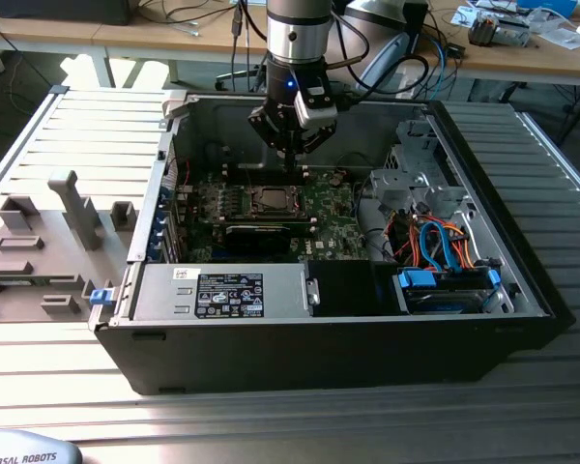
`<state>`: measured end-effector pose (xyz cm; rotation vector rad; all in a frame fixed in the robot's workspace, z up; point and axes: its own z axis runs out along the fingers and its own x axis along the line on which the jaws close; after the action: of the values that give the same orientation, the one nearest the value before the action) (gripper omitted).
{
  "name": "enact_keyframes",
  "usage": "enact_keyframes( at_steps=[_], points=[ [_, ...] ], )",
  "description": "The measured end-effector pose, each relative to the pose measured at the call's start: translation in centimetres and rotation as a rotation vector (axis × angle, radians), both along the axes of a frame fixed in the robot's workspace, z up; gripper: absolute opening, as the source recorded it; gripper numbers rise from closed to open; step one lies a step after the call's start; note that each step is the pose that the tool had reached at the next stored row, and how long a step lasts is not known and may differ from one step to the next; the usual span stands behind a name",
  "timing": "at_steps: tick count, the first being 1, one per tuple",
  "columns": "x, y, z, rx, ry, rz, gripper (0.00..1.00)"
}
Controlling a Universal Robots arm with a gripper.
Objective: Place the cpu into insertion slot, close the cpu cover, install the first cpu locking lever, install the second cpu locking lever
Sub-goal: 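Install the first cpu locking lever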
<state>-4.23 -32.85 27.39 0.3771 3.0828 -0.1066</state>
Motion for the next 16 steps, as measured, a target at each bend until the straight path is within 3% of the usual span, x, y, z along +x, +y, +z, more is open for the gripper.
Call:
enact_keyframes(
  at_steps=[16],
  points=[
    [0.00,0.00,0.00,0.0000,0.0000,0.020,0.11]
  ],
)
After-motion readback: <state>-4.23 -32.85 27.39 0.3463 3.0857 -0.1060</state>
